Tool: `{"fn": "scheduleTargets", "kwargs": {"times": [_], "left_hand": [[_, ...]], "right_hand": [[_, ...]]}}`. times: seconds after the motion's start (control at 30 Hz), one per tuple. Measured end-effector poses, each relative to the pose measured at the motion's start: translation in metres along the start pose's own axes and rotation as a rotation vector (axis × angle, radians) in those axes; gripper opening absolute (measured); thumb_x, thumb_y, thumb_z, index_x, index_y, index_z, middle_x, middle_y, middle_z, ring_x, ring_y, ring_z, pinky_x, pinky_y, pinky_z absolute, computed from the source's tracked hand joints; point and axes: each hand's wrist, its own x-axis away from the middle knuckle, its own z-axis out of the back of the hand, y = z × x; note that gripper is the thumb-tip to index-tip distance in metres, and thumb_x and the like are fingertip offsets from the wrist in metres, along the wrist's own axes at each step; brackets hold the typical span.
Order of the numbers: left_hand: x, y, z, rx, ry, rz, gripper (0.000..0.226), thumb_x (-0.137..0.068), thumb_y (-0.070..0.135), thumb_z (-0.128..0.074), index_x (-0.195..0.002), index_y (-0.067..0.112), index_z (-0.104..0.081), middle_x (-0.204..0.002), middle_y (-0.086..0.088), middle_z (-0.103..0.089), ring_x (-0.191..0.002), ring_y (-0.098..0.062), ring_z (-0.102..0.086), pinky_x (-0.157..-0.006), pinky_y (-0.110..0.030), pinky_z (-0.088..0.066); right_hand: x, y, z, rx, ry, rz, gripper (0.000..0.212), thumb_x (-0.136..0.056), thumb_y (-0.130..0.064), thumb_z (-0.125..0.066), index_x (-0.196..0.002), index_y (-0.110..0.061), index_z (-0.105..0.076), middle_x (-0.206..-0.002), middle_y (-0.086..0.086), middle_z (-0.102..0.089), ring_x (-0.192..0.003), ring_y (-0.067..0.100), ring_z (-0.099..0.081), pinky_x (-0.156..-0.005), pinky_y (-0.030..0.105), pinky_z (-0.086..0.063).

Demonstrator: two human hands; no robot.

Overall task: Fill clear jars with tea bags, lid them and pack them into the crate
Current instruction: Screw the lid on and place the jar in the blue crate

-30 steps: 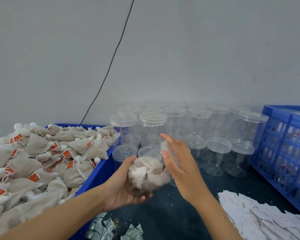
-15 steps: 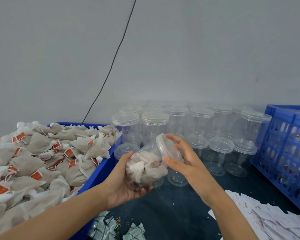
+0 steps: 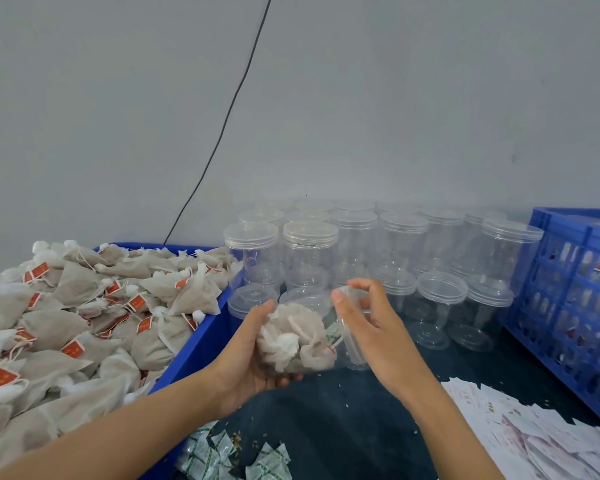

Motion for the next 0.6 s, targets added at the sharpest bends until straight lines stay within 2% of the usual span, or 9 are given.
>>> {"fn": "scheduleTargets", "kwargs": {"times": [0.07,0.13,0.2,0.27,0.33,0.47,0.6], "left_hand": [[0.0,0.001,0.001,0.034,-0.003,0.038,0.066,-0.076,0.061,-0.051,-0.112,0.008,-0.065,-0.094,-0.02,-0.07,-0.066,-0.028,-0.064,-0.048,-0.027,-0.049],[0.001,0.004,0.001,0.104,-0.018,0.098,0.065,-0.076,0.06,-0.052,-0.109,0.005,-0.064,-0.091,-0.022,-0.068,-0.064,-0.03,-0.063,-0.045,-0.027,-0.047],[0.001,0.006,0.0,0.146,-0.022,0.147,0.064,-0.075,0.06,-0.054,-0.107,0.005,-0.064,-0.09,-0.022,-0.068,-0.063,-0.032,-0.063,-0.044,-0.025,-0.047],[0.001,0.007,-0.001,0.141,-0.008,0.165,0.062,-0.077,0.06,-0.055,-0.106,0.006,-0.065,-0.09,-0.022,-0.069,-0.062,-0.032,-0.063,-0.043,-0.024,-0.046],[0.001,0.007,-0.001,0.103,0.011,0.142,0.059,-0.082,0.06,-0.05,-0.107,0.008,-0.065,-0.089,-0.021,-0.07,-0.062,-0.032,-0.063,-0.042,-0.024,-0.046],[0.001,0.003,-0.003,0.053,0.043,0.065,0.059,-0.091,0.058,-0.039,-0.114,0.008,-0.063,-0.09,-0.02,-0.071,-0.061,-0.029,-0.065,-0.044,-0.024,-0.045],[-0.001,0.001,0.0,0.008,0.043,-0.029,0.062,-0.082,0.06,-0.044,-0.112,0.01,-0.065,-0.101,-0.023,-0.071,-0.075,-0.032,-0.062,-0.069,-0.037,-0.045]], "right_hand": [[0.001,0.001,-0.001,-0.015,-0.092,0.045,0.067,-0.075,-0.071,-0.043,-0.134,-0.045,-0.029,-0.134,-0.025,-0.033,-0.121,-0.011,-0.038,-0.082,0.006,-0.035],[0.003,-0.002,-0.002,0.058,-0.156,0.139,0.07,-0.077,-0.077,-0.04,-0.139,-0.05,-0.021,-0.136,-0.034,-0.025,-0.119,-0.027,-0.027,-0.082,-0.001,-0.036],[0.003,0.0,-0.004,0.205,-0.118,0.175,0.071,-0.077,-0.083,-0.031,-0.139,-0.055,-0.015,-0.136,-0.03,-0.025,-0.119,-0.019,-0.035,-0.079,0.006,-0.041],[0.002,0.004,-0.007,0.35,-0.06,0.159,0.068,-0.074,-0.082,-0.02,-0.138,-0.058,-0.012,-0.131,-0.02,-0.03,-0.102,0.0,-0.054,-0.074,0.016,-0.044],[0.001,0.009,-0.009,0.433,-0.02,0.15,0.065,-0.074,-0.081,-0.012,-0.135,-0.059,-0.011,-0.126,-0.017,-0.034,-0.085,0.01,-0.058,-0.071,0.024,-0.044],[-0.003,0.015,-0.008,0.437,0.028,0.161,0.059,-0.073,-0.083,-0.006,-0.129,-0.063,-0.011,-0.117,-0.024,-0.032,-0.076,0.007,-0.052,-0.073,0.025,-0.037],[-0.003,0.013,-0.008,0.45,0.012,0.155,0.058,-0.075,-0.082,-0.005,-0.129,-0.061,-0.01,-0.122,-0.018,-0.035,-0.079,0.008,-0.051,-0.077,0.027,-0.037]]}}
